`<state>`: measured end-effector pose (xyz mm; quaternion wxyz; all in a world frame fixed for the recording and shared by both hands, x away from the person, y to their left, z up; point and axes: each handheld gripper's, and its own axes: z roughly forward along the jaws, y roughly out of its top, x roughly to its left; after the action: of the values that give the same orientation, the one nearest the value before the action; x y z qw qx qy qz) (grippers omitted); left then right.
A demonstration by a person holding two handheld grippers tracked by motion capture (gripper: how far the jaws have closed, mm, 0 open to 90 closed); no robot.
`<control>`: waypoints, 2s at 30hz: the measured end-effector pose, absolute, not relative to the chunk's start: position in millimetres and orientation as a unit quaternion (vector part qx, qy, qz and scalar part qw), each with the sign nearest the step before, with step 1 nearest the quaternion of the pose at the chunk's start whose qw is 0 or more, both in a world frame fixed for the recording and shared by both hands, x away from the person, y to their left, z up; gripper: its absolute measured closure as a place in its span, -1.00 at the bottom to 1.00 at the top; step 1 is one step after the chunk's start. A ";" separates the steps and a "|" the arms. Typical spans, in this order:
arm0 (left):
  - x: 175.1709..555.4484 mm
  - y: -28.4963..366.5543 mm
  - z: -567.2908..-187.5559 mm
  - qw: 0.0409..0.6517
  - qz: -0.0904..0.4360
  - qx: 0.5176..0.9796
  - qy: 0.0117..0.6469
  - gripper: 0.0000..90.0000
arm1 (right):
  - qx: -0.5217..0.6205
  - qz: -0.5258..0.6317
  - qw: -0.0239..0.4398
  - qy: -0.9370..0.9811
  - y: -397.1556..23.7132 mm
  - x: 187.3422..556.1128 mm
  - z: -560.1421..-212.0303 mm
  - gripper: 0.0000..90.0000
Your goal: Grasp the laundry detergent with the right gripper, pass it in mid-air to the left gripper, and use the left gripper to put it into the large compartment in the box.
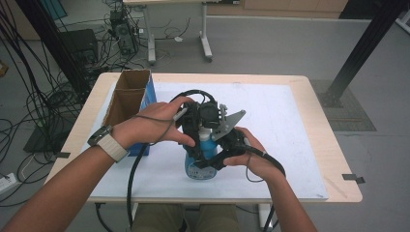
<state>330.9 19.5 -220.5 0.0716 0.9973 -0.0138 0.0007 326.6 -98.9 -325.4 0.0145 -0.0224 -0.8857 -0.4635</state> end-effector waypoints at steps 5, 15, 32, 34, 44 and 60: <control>330.2 18.5 -221.3 0.070 0.000 0.997 -0.016 -0.77 | -0.021 -0.463 0.013 -0.886 -98.4 325.2 -323.2 -0.04; 329.8 18.7 -221.8 0.072 0.000 0.997 -0.018 -0.70 | -0.008 -0.468 0.012 -0.884 -96.7 325.0 -319.4 -0.04; 329.3 18.7 -222.5 0.067 -0.002 0.997 -0.025 -0.50 | -0.012 -0.466 0.018 -0.885 -94.5 324.6 -318.4 -0.04; 329.2 18.9 -222.6 0.067 -0.001 0.997 -0.025 -0.48 | -0.012 -0.465 0.018 -0.885 -94.3 324.4 -318.3 -0.04; 328.8 19.0 -224.0 0.066 -0.004 0.997 -0.028 -0.36 | -0.019 -0.464 0.022 -0.885 -92.9 323.4 -318.6 -0.04; 329.0 23.0 -228.8 0.066 -0.022 0.997 -0.028 -0.18 | -0.023 -0.462 0.040 -0.885 -89.3 322.6 -322.3 -0.04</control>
<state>329.0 23.0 -228.8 0.0658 0.9972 -0.0278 -0.0220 322.6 -89.3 -322.3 0.0402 -0.0233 -0.8855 -0.4623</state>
